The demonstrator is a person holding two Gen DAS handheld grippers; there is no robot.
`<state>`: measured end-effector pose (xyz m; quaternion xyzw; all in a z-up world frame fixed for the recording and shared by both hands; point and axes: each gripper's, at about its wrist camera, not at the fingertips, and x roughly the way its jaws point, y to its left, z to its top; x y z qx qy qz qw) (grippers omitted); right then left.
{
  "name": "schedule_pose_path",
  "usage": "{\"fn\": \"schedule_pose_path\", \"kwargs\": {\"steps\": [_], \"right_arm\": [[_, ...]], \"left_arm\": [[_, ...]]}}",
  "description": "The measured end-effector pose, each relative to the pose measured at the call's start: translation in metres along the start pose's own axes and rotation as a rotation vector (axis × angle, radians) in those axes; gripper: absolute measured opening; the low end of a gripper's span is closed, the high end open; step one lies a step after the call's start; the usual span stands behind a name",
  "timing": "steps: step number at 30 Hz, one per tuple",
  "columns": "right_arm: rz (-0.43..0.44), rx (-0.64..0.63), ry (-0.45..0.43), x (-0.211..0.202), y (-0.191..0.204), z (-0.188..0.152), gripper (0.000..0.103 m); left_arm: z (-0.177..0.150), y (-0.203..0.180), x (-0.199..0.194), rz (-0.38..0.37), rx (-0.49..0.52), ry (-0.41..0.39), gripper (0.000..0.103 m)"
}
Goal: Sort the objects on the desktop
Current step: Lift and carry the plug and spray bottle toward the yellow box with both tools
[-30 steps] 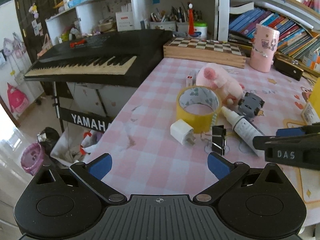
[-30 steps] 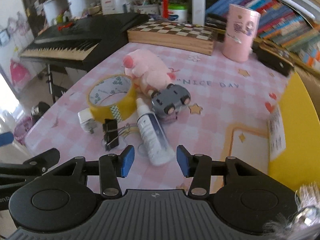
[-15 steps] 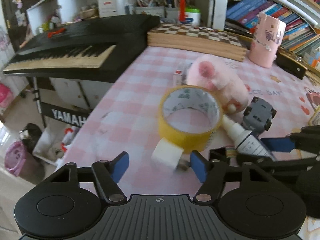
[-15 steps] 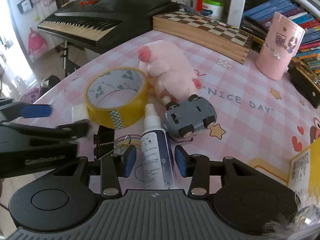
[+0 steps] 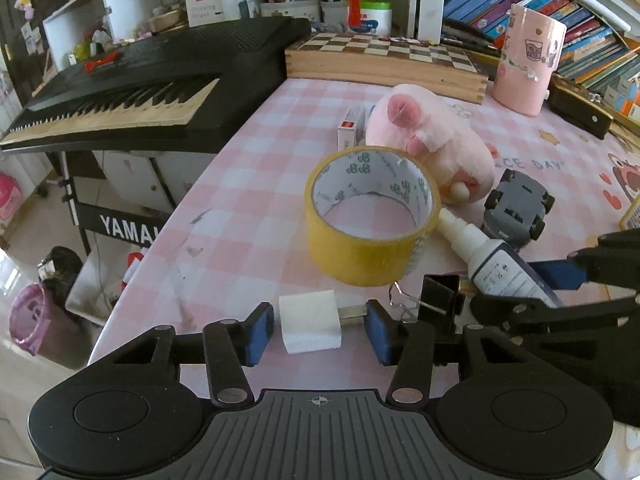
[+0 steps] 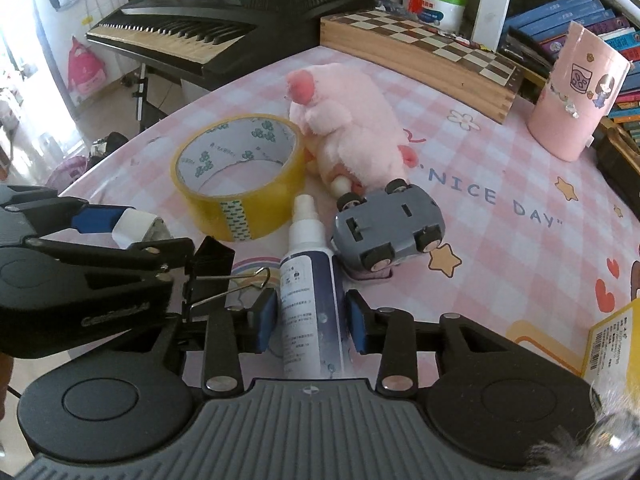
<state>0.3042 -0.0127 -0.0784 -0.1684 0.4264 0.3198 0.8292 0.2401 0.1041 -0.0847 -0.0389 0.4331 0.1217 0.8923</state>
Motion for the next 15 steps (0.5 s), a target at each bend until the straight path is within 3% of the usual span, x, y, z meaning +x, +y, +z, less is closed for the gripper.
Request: {"fn": "schedule_pose_path", "kwargs": {"steps": [3,7,15], "right_arm": [[-0.003,0.011,-0.001,0.001,0.0,0.0,0.034],[-0.01,0.029,0.013,0.0,0.003,0.002,0.03],[-0.004,0.107,-0.047,-0.036,0.012,-0.003,0.03]], "left_arm": [[0.0,0.0,0.001,-0.015,-0.001,-0.015,0.043],[0.003,0.002,-0.005,-0.028,-0.009,-0.019,0.042],[0.001,0.019,-0.054,-0.079,-0.059,-0.107,0.042]]}}
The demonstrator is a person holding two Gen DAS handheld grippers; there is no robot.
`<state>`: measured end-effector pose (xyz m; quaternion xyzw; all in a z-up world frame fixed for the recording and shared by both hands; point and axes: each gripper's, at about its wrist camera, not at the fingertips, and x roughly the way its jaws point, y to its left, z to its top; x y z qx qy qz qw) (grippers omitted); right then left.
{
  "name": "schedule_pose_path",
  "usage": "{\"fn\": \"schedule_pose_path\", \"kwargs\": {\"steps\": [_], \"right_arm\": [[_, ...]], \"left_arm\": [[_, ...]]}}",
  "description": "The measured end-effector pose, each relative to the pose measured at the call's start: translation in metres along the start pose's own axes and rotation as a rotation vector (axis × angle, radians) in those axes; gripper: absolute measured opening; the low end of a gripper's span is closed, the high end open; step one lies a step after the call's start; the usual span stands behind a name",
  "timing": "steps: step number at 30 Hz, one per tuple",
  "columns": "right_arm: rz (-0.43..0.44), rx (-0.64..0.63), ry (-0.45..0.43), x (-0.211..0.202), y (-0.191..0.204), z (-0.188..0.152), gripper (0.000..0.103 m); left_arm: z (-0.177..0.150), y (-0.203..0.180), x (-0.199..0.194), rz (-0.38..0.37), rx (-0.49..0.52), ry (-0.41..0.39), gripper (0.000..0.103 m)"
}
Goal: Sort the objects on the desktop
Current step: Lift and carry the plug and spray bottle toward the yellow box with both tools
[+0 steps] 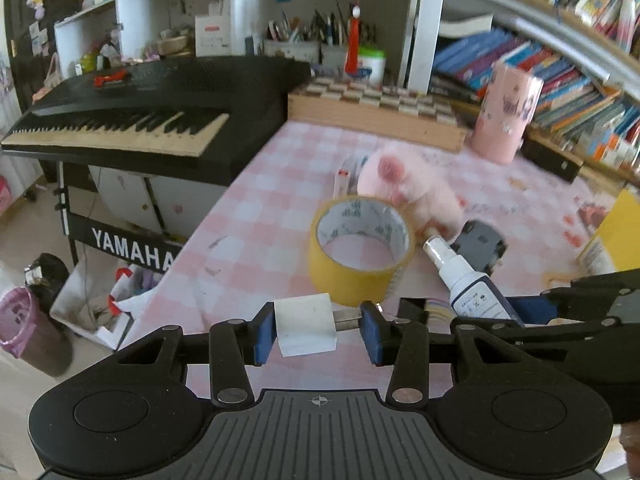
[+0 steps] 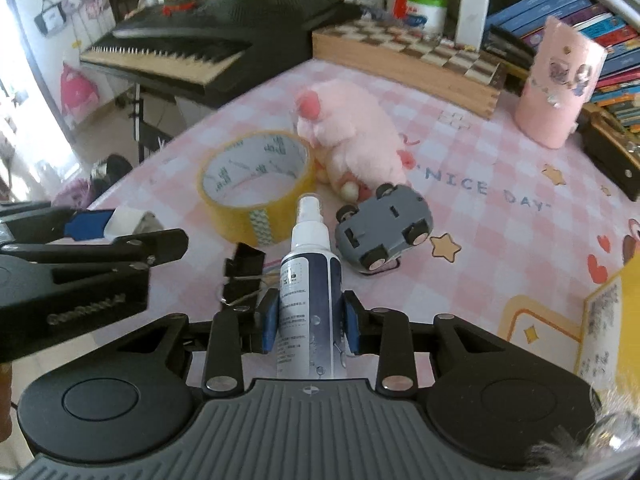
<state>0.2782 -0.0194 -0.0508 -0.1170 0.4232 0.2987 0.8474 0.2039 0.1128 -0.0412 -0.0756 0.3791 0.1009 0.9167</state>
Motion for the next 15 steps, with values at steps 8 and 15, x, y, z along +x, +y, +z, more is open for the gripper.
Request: {"fn": "schedule_pose_path", "kwargs": {"steps": [8,15], "right_arm": [[-0.03,0.075,-0.104,-0.058,0.01,-0.009,0.03],[-0.072,0.13,-0.134,-0.095,0.028,-0.038,0.03]], "left_arm": [[-0.003,0.004,-0.053,-0.078,0.018,-0.075,0.042],[-0.023,0.0,-0.081,-0.134,0.079,-0.081,0.042]]}}
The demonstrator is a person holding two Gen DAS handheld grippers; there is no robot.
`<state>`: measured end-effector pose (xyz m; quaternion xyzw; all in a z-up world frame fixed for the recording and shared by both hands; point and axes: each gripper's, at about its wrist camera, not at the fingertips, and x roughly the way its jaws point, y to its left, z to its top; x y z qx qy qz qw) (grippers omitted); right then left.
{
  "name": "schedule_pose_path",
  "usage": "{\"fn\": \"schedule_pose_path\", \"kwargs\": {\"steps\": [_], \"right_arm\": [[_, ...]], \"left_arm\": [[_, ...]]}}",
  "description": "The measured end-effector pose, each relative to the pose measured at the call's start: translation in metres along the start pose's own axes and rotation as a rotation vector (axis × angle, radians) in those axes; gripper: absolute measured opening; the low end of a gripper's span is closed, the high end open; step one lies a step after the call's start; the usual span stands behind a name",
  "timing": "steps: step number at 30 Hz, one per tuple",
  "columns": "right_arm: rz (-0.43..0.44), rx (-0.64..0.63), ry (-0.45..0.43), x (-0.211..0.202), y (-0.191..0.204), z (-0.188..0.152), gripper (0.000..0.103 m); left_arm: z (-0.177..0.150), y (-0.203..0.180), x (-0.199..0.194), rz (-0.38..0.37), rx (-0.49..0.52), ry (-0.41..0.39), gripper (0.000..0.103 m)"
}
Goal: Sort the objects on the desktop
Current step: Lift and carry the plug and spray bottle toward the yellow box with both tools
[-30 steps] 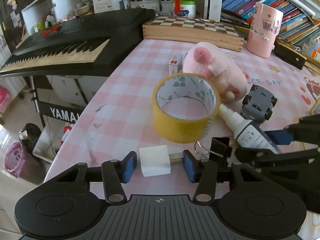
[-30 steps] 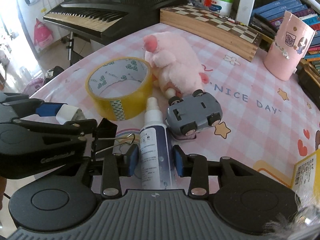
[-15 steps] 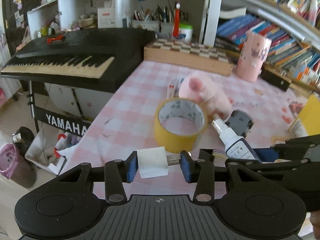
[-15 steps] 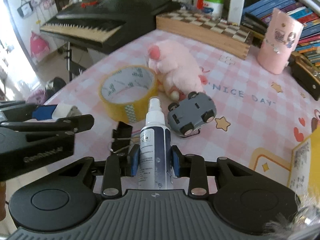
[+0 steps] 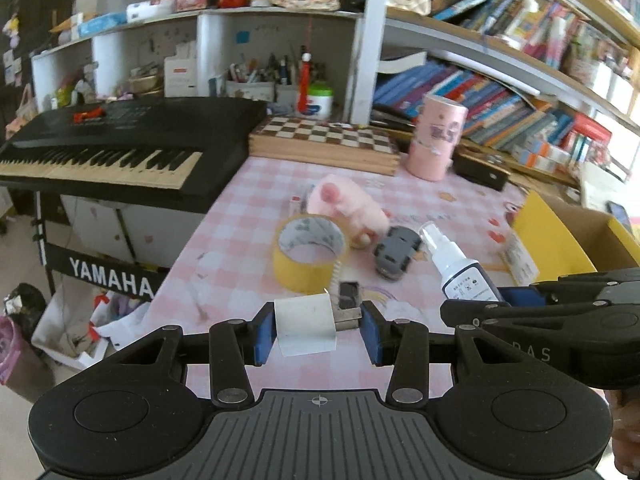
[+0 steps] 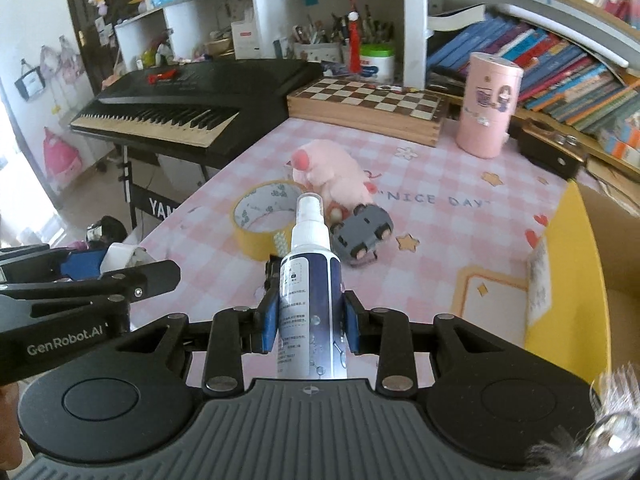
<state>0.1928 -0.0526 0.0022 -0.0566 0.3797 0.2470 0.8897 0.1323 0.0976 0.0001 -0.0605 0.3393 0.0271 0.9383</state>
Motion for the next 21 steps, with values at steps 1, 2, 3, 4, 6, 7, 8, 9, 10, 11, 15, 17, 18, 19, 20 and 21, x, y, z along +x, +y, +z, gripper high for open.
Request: {"fn": "schedule_pose_path", "kwargs": {"steps": [1,2,3,4,6,7,8,9,10,11,15,17,18,19,20,21], "right_arm": [[-0.01,0.012,-0.001,-0.005,0.001,-0.006,0.03],[-0.018,0.025,-0.002,-0.011,0.002,-0.011,0.03],[-0.027,0.042,-0.003,-0.018,0.003,-0.017,0.03],[-0.035,0.057,-0.004,-0.023,0.003,-0.022,0.03],[-0.053,0.094,-0.009,-0.035,0.005,-0.034,0.03],[-0.061,0.11,-0.013,-0.04,0.006,-0.04,0.03],[-0.071,0.125,-0.017,-0.046,0.008,-0.045,0.03],[-0.08,0.136,-0.021,-0.052,0.01,-0.051,0.03],[-0.09,0.15,-0.027,-0.059,0.013,-0.057,0.03],[-0.099,0.16,-0.032,-0.065,0.015,-0.063,0.03],[-0.129,0.192,-0.048,-0.086,0.024,-0.084,0.03],[-0.147,0.205,-0.05,-0.095,0.029,-0.095,0.03],[-0.157,0.213,-0.049,-0.1,0.031,-0.102,0.03],[-0.166,0.222,-0.048,-0.105,0.033,-0.108,0.03],[-0.177,0.232,-0.047,-0.11,0.034,-0.115,0.03],[-0.189,0.244,-0.045,-0.115,0.035,-0.12,0.03]], "left_arm": [[-0.003,-0.002,-0.004,-0.011,0.011,0.001,0.042],[-0.007,-0.003,-0.009,-0.02,0.021,0.001,0.042],[-0.01,-0.005,-0.014,-0.03,0.032,-0.001,0.042],[-0.014,-0.006,-0.02,-0.041,0.041,-0.002,0.042],[-0.021,-0.008,-0.032,-0.065,0.058,-0.003,0.042],[-0.024,-0.009,-0.037,-0.076,0.065,-0.003,0.042],[-0.027,-0.01,-0.042,-0.086,0.075,-0.003,0.042],[-0.031,-0.011,-0.048,-0.095,0.086,-0.006,0.042],[-0.034,-0.012,-0.052,-0.103,0.097,-0.007,0.042],[-0.037,-0.013,-0.057,-0.113,0.109,-0.007,0.042],[-0.052,-0.018,-0.072,-0.153,0.142,-0.002,0.042],[-0.06,-0.021,-0.078,-0.177,0.16,0.005,0.042],[-0.065,-0.024,-0.081,-0.192,0.171,0.009,0.042],[-0.068,-0.026,-0.084,-0.207,0.183,0.011,0.042],[-0.071,-0.029,-0.086,-0.224,0.197,0.015,0.042],[-0.074,-0.032,-0.088,-0.239,0.207,0.018,0.042]]}}
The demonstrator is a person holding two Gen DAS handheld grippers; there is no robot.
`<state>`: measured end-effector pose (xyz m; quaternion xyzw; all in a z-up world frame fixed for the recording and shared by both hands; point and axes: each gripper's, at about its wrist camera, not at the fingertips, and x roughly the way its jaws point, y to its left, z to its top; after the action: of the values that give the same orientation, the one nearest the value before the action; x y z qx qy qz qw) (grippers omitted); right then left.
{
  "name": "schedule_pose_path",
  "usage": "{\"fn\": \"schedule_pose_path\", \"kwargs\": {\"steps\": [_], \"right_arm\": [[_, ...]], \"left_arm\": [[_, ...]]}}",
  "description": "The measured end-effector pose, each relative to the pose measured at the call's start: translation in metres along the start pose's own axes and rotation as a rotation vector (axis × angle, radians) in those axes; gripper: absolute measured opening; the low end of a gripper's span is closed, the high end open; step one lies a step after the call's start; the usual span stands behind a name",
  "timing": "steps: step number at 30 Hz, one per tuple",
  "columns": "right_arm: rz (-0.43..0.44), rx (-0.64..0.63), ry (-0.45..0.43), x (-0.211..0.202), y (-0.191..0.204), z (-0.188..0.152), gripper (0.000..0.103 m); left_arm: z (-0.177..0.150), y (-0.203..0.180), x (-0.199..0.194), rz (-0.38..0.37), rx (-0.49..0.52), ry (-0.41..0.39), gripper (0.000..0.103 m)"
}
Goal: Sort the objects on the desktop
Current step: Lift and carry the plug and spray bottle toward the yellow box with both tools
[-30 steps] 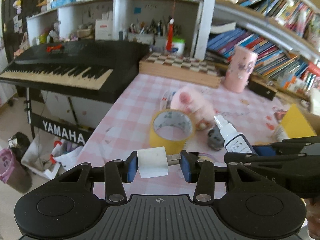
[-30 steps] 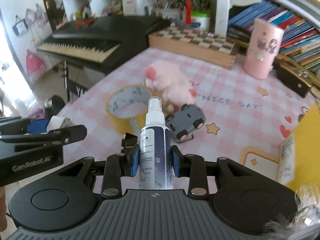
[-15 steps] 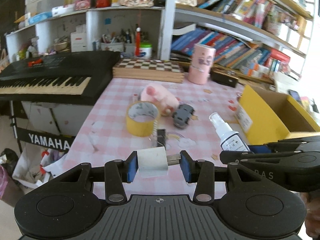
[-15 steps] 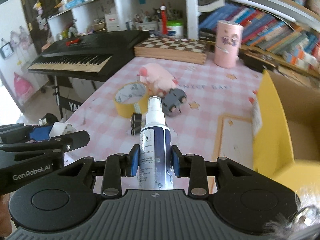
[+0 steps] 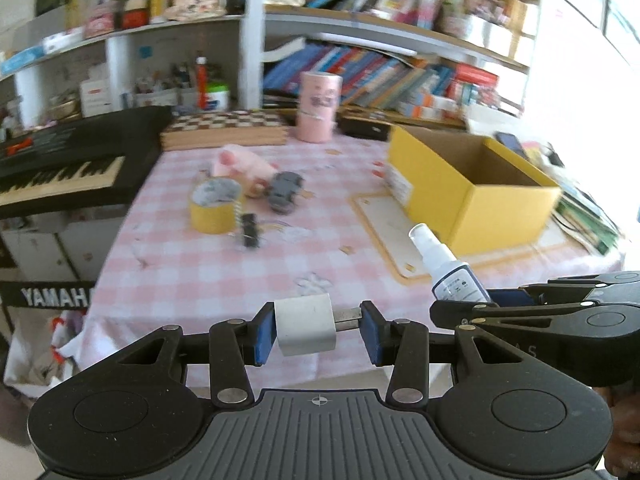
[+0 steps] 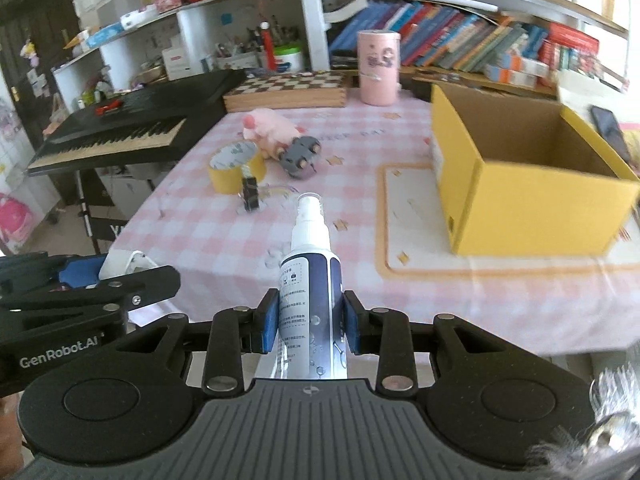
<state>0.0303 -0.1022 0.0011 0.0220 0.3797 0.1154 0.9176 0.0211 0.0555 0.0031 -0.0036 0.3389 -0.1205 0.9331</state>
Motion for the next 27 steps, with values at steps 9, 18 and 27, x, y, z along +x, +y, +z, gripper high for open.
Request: {"fn": "schedule_pose_path", "kwargs": {"steps": [9,18,27], "right_arm": [[-0.093,0.124,0.001,-0.031,-0.021,-0.024,0.03],[-0.137,0.143,-0.006,-0.048,-0.029,-0.036,0.03],[-0.208,0.221,-0.007,-0.067,-0.055,-0.053,0.03]], "left_arm": [[-0.007,-0.025,-0.009,-0.097,0.078,0.001,0.042],[-0.01,-0.046,-0.009,-0.15,0.139,0.01,0.042],[-0.011,-0.08,-0.002,-0.242,0.214,0.029,0.042]]}}
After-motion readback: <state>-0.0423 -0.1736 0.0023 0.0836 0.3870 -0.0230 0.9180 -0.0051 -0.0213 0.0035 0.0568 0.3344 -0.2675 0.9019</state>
